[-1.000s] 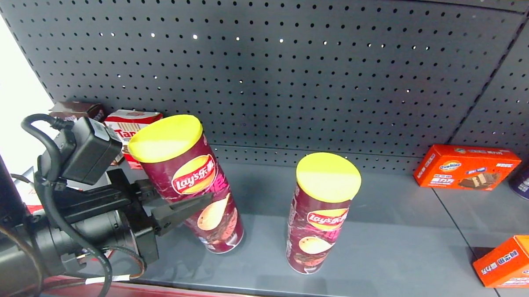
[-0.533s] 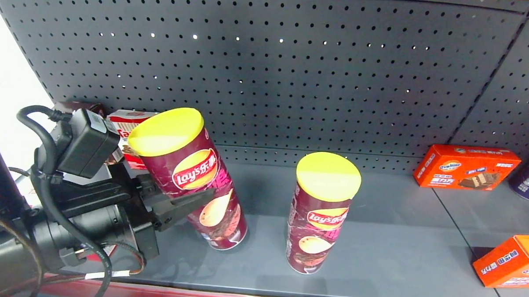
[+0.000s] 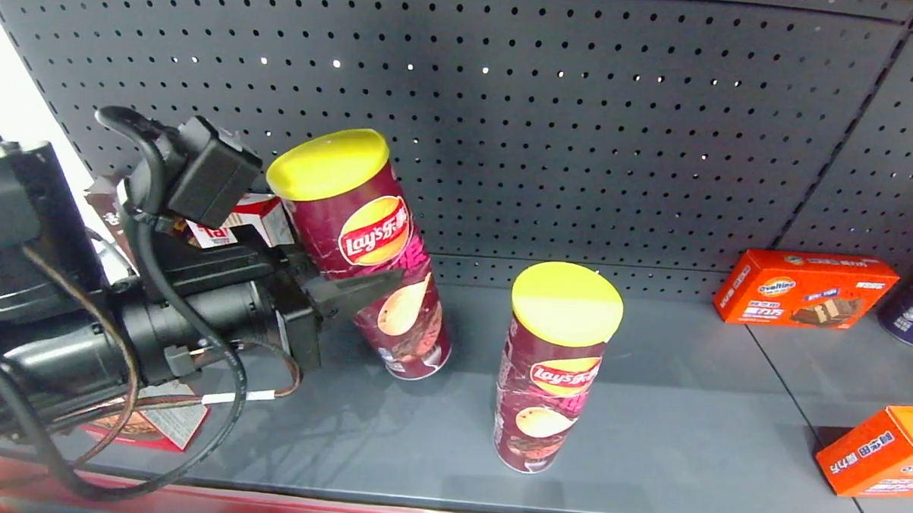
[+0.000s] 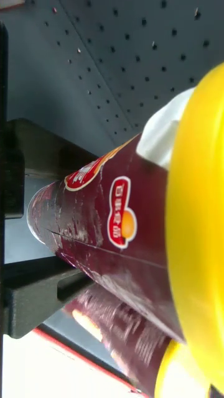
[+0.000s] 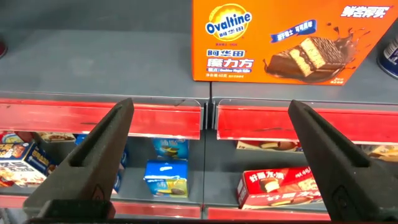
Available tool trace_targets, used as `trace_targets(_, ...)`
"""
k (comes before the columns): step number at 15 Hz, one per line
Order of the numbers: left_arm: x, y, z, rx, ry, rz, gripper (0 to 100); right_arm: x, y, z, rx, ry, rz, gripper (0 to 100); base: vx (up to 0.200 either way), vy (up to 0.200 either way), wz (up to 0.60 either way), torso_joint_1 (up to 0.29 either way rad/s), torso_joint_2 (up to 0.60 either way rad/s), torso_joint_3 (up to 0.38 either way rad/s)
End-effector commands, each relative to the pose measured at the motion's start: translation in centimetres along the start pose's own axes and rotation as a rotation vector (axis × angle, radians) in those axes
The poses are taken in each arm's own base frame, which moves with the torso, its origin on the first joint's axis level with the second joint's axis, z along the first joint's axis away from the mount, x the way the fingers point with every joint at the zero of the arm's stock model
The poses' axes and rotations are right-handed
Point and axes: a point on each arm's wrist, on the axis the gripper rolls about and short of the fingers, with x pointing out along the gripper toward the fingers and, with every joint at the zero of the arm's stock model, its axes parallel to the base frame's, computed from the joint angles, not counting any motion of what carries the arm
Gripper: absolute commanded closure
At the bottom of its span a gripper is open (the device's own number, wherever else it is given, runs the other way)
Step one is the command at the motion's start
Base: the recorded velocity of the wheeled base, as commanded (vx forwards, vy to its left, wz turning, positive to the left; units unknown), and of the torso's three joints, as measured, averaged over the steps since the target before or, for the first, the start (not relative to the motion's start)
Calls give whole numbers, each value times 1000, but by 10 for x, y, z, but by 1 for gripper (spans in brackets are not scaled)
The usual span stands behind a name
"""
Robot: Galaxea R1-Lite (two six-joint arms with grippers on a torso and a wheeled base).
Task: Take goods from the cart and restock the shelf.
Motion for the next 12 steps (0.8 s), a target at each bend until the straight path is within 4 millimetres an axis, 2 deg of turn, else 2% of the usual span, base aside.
trace_targets(1, 24, 8, -11, -16, 53, -9, 100, 0, 0, 0, 0, 0, 0, 0, 0, 0, 0, 0, 0, 0)
trace_targets(3, 42, 14, -14, -8, 54, -73, 100, 0, 0, 0, 1, 0, 0, 0, 0, 0, 0, 0, 0, 0)
trace_targets(5, 64, 30, -15, 39, 60, -73, 100, 0, 0, 0, 0, 0, 0, 0, 0, 0, 0, 0, 0, 0)
trace_targets(6, 69, 33, -14, 43, 61, -74, 100, 0, 0, 0, 1, 0, 0, 0, 0, 0, 0, 0, 0, 0)
trace_targets(9, 85, 52, 2, 20, 94, -130, 100, 0, 0, 0, 1, 0, 0, 0, 0, 0, 0, 0, 0, 0)
trace_targets(11, 99, 55, 13, 22, 89, -144, 100, 0, 0, 0, 0, 0, 0, 0, 0, 0, 0, 0, 0, 0)
trace_targets(12, 100, 56, 13, 22, 90, -144, 100, 0, 0, 0, 0, 0, 0, 0, 0, 0, 0, 0, 0, 0)
